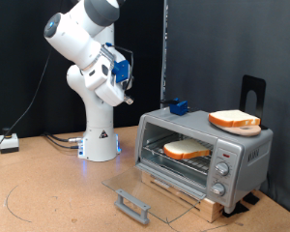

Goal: Make a piece of toast with the oven

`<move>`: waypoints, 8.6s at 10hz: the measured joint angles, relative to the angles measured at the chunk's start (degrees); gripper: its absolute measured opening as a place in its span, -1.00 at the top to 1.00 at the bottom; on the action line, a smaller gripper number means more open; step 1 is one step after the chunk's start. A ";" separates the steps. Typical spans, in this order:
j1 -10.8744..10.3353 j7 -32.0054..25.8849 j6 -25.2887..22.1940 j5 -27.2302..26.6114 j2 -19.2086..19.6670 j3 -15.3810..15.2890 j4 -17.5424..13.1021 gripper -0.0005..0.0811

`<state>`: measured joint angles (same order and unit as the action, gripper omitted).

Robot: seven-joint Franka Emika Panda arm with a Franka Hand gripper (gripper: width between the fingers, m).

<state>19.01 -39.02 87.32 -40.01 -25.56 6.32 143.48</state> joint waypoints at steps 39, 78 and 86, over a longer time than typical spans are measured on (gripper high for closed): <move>5.39 0.55 12.85 5.04 50.57 3.04 -10.12 -0.99; 9.08 7.56 1.70 -19.67 30.24 -5.23 1.00 -0.99; 7.34 10.19 -4.92 -17.17 41.50 -8.38 -12.73 -0.99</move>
<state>26.35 -28.82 82.40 -57.18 15.95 -2.06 130.75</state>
